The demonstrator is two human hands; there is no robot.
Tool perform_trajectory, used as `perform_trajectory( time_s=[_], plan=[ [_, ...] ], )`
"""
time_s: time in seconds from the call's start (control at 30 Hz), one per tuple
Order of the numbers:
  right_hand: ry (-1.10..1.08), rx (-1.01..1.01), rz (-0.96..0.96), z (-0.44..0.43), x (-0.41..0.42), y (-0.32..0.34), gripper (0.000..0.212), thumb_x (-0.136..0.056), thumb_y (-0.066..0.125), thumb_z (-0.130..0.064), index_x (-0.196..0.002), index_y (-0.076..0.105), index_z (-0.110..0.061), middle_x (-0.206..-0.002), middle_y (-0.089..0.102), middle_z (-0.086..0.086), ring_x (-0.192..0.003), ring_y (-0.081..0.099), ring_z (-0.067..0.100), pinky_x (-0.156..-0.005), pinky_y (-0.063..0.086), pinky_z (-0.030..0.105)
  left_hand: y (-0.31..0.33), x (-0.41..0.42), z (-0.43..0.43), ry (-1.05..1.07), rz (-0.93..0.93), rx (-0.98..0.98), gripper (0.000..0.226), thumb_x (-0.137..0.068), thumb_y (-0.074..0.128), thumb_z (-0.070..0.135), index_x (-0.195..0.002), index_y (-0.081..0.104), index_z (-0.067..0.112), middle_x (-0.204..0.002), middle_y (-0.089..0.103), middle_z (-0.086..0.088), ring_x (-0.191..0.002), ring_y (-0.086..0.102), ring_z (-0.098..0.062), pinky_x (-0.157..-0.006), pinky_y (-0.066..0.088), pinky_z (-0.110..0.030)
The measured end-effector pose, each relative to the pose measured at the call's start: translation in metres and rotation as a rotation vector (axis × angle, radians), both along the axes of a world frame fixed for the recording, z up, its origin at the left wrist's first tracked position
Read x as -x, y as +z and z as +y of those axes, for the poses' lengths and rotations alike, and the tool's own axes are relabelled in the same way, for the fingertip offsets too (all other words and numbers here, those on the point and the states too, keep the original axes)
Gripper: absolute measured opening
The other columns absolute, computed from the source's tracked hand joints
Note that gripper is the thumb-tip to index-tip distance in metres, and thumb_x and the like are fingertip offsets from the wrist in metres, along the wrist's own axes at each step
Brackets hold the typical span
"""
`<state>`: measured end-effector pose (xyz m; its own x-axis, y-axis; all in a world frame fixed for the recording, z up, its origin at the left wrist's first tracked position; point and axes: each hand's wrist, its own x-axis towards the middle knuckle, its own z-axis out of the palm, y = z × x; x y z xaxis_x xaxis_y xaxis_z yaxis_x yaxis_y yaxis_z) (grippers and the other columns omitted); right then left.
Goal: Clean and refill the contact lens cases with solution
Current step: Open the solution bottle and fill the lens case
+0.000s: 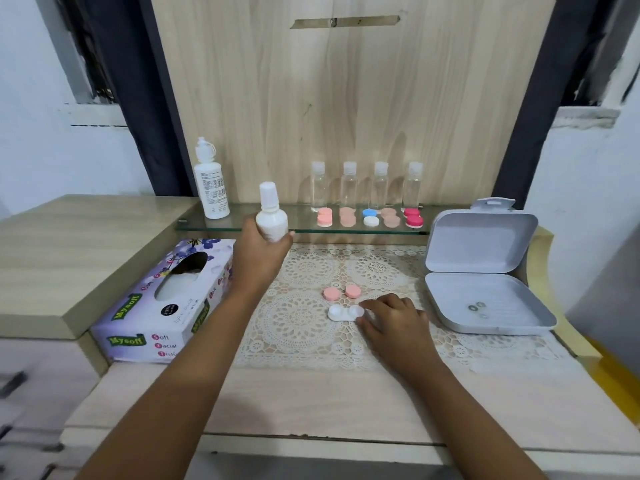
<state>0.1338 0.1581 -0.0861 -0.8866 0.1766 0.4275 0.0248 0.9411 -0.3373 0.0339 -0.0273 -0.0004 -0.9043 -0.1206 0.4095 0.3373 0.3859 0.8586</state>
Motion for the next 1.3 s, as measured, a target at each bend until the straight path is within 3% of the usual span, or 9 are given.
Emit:
perform_trajectory(
  time_s=[0.1, 0.2, 0.53, 0.7, 0.8, 1.0, 1.13, 1.3],
  plan=[
    [-0.003, 0.002, -0.014, -0.002, -0.001, 0.001, 0.027, -0.091, 0.049, -0.039, -0.114, 0.060, -0.033, -0.114, 0.057, -0.008, -0.109, 0.047, 0.018, -0.077, 0.024, 0.030, -0.019, -0.019, -0.005, -0.049, -0.044, 0.031, 0.038, -0.079, 0.072, 0.032, -0.106, 0.047, 0.021, -0.099, 0.056, 0.005, -0.090, 0.055, -0.016, -0.075, 0.043, -0.032],
    [-0.020, 0.023, 0.010, -0.003, 0.000, 0.000, 0.027, -0.090, 0.051, -0.038, -0.114, 0.061, -0.033, -0.114, 0.058, -0.008, -0.109, 0.047, 0.019, -0.077, 0.022, 0.030, -0.039, -0.030, -0.008, -0.125, -0.060, 0.070, 0.044, -0.078, 0.073, 0.030, -0.114, 0.050, 0.018, -0.102, 0.058, 0.006, -0.092, 0.057, -0.016, -0.078, 0.048, -0.034],
    [-0.031, 0.027, -0.045, -0.004, 0.000, 0.001, 0.035, -0.090, 0.050, -0.040, -0.122, 0.056, -0.030, -0.121, 0.056, -0.006, -0.115, 0.045, 0.020, -0.087, 0.030, 0.034, -0.063, -0.035, -0.009, -0.175, -0.116, 0.081, 0.050, -0.079, 0.073, 0.026, -0.121, 0.048, 0.015, -0.104, 0.055, 0.007, -0.094, 0.053, -0.012, -0.077, 0.038, -0.024],
    [-0.018, 0.152, -0.123, 0.001, 0.005, 0.011, 0.044, -0.087, 0.054, -0.043, -0.128, 0.051, -0.028, -0.122, 0.056, 0.000, -0.116, 0.049, 0.022, -0.095, 0.039, 0.039, -0.067, -0.032, -0.009, -0.185, -0.128, 0.060, 0.048, -0.079, 0.073, 0.028, -0.119, 0.049, 0.017, -0.102, 0.057, 0.006, -0.090, 0.055, -0.012, -0.070, 0.038, -0.022],
    [0.086, 0.268, -0.086, -0.003, 0.012, 0.030, 0.041, -0.087, 0.058, -0.040, -0.124, 0.057, -0.022, -0.117, 0.058, 0.005, -0.107, 0.054, 0.019, -0.090, 0.044, 0.035, -0.067, -0.031, -0.010, -0.200, -0.126, 0.060, 0.046, -0.080, 0.072, 0.028, -0.118, 0.048, 0.018, -0.101, 0.057, 0.007, -0.089, 0.055, -0.011, -0.065, 0.038, -0.016],
    [0.316, 0.520, -0.025, -0.052, 0.041, 0.081, 0.035, -0.087, 0.062, -0.036, -0.115, 0.064, -0.017, -0.103, 0.067, -0.001, -0.092, 0.058, 0.007, -0.077, 0.043, 0.016, -0.068, -0.031, -0.011, -0.207, -0.147, 0.041, 0.039, -0.078, 0.073, 0.030, -0.109, 0.049, 0.025, -0.093, 0.060, 0.010, -0.083, 0.056, -0.007, -0.066, 0.042, -0.021],
    [0.411, 0.475, -0.089, -0.071, 0.062, 0.102, 0.041, -0.082, 0.066, -0.042, -0.114, 0.064, -0.016, -0.095, 0.065, -0.005, -0.088, 0.059, 0.006, -0.074, 0.046, 0.016, -0.067, -0.030, -0.012, -0.203, -0.175, 0.055, 0.034, -0.079, 0.072, 0.031, -0.104, 0.051, 0.022, -0.090, 0.061, 0.008, -0.081, 0.058, -0.010, -0.066, 0.043, -0.020],
    [0.410, 0.444, -0.105, -0.078, 0.074, 0.107, 0.033, -0.074, 0.076, -0.036, -0.095, 0.064, -0.013, -0.084, 0.062, -0.003, -0.077, 0.056, 0.008, -0.060, 0.041, 0.013, -0.066, -0.029, -0.013, -0.200, -0.202, 0.058, 0.031, -0.079, 0.071, 0.033, -0.102, 0.054, 0.022, -0.087, 0.062, 0.010, -0.080, 0.057, -0.008, -0.066, 0.043, -0.020]
  ],
)
